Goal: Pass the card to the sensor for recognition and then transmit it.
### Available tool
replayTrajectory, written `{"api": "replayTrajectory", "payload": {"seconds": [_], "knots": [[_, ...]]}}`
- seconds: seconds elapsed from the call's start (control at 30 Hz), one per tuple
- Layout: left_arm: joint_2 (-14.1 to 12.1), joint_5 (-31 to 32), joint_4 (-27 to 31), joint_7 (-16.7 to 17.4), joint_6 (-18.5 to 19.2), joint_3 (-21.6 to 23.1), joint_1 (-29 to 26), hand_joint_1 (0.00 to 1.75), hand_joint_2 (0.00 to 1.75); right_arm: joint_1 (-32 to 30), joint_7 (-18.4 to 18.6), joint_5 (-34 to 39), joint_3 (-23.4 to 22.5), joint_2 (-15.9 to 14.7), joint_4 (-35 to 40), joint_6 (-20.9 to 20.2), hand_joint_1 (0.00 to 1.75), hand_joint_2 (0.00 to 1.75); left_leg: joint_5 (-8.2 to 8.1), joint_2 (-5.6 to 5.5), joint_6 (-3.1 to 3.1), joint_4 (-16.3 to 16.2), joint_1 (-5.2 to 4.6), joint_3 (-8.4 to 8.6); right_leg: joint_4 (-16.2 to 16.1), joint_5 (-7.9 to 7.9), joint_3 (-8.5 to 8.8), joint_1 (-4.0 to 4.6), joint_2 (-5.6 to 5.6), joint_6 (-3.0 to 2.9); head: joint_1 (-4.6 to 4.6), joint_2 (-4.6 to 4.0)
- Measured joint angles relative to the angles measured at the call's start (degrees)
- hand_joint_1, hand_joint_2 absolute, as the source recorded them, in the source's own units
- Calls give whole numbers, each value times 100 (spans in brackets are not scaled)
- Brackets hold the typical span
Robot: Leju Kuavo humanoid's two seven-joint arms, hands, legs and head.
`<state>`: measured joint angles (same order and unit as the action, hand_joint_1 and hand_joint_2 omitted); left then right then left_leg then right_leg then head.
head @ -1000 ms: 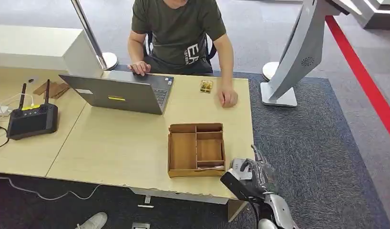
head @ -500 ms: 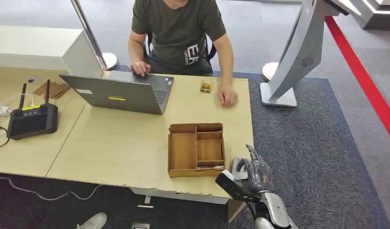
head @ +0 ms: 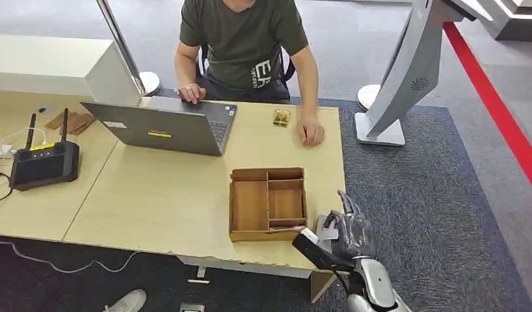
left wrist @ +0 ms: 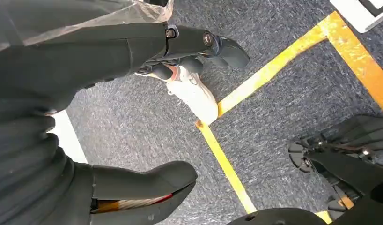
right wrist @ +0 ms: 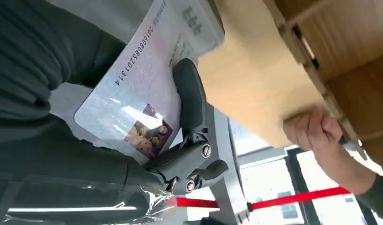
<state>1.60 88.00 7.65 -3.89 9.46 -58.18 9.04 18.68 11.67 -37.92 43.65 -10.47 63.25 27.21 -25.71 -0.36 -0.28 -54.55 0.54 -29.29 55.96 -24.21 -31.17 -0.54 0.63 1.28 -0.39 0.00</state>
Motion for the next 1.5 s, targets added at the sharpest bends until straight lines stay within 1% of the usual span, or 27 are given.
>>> {"api": "replayTrajectory", "payload": {"seconds": [0.13, 0.33, 0.4, 0.5, 0.6, 0.7, 0.8, 0.87, 1.0, 1.07, 1.13, 1.27, 1.5], "knots": [[0, 37, 2, -2, 4, -33, 2, 0, 175, -6, 50, -337, -166, -79, 454, 2, 175, 175, 0, 0, 0, 0, 0, -1, 0, 0, -2, 0, 0, 0, 0, 0], [0, 96, 0, -2, 90, -35, 29, 0, 175, 55, 9, -721, -374, -133, 1207, -55, 175, 175, 0, 0, 0, 0, 0, -1, 0, 0, -2, 0, 0, 0, 0, 0], [0, 105, 0, 6, 131, -35, 49, 0, 175, 127, -33, -842, -407, -131, 1412, -140, 175, 175, 0, 0, 0, 0, 1, -3, 1, 0, 0, 0, 0, 0, 2, 0], [0, 107, 2, 28, 205, -33, 105, 0, 175, 352, -54, -942, -400, -64, 1550, -312, 175, 175, 3, 0, -4, 0, 1, -2, 2, 1, -1, 0, 0, -1, 0, 0], [2, 107, 2, 41, 247, -33, 141, 0, 175, 628, -122, -925, -372, 85, 1554, -520, 175, 175, 5, -1, -5, 0, 1, -3, 5, 2, -1, 0, 0, -1, 2, 0], [2, 107, 2, 87, 308, -26, 186, 0, 175, 946, -275, -689, -341, 312, 1424, -758, 175, 175, 7, -2, -6, 0, 1, -5, 7, 3, -3, 0, 0, -2, 2, 0], [11, 107, 0, 105, 319, 9, 231, 0, 175, 1293, -378, -536, -273, 574, 1120, -857, 175, 175, 9, -6, -8, 0, 2, -6, 8, 4, -5, 2, 0, -5, 2, 0], [17, 107, 2, 131, 345, 26, 242, 0, 175, 1451, -470, -302, -245, 719, 925, -859, 175, 175, 10, -8, -8, 0, 3, -8, 8, 4, -6, 2, -1, -5, 0, 0], [35, 107, 2, 166, 396, 90, 290, 0, 175, 1759, -629, 81, -241, 927, 505, -734, 175, 175, 10, -6, -8, 0, 2, -11, 7, 4, -9, 2, -1, -5, 2, 0], [44, 107, 2, 197, 415, 147, 315, 0, 175, 1895, -640, 216, -241, 1003, 295, -656, 175, 175, 10, -7, -8, 0, 2, -11, 6, 4, -9, 1, -1, -5, 2, 0], [59, 107, 2, 229, 441, 234, 338, 0, 175, 2058, -562, 299, -243, 1069, 36, -614, 175, 175, 10, -5, -8, 0, 1, -11, 6, 6, -10, 1, 0, -4, 0, 0], [76, 107, 2, 273, 505, 352, 400, 0, 175, 2331, -500, 472, -256, 1152, -358, -619, 175, 175, 10, -5, -8, 0, 1, -11, 6, 7, -10, 1, -1, -3, 2, 0], [96, 107, 2, 291, 514, 488, 428, 0, 175, 2484, -503, 544, -262, 1244, -852, -551, 175, 175, 10, -5, -8, 0, 2, -11, 6, 6, -12, 1, -1, -3, 0, 0]]}}
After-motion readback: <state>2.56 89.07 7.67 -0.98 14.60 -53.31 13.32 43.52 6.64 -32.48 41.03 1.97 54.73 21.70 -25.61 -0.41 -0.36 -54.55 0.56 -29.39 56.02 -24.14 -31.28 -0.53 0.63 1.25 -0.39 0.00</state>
